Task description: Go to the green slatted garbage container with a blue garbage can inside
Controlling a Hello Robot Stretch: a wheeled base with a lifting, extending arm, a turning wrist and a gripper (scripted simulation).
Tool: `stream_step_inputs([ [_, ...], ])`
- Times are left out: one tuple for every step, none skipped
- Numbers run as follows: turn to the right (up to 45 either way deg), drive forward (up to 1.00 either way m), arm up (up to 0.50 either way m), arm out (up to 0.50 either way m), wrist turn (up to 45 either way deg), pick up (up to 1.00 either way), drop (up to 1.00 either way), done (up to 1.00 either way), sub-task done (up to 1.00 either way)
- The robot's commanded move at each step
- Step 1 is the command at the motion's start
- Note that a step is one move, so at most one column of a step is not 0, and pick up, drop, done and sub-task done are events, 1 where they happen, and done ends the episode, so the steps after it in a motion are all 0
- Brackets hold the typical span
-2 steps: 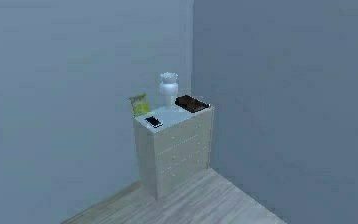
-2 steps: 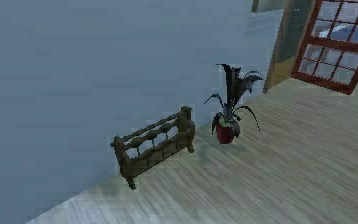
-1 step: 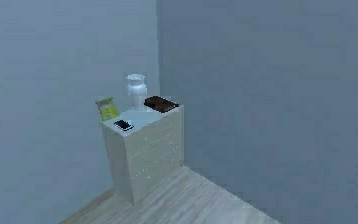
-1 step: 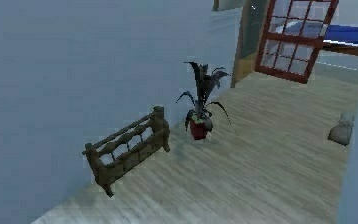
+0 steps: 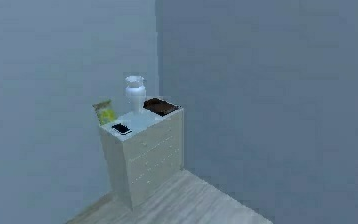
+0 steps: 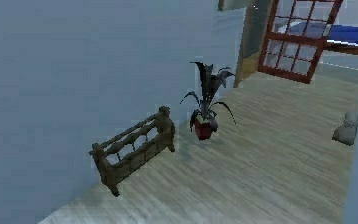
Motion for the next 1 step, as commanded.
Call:
stream_step_inputs([
  [-45.0,0.00,0.00,0.00,0.0,0.00,0.00,0.00,0.00],
])
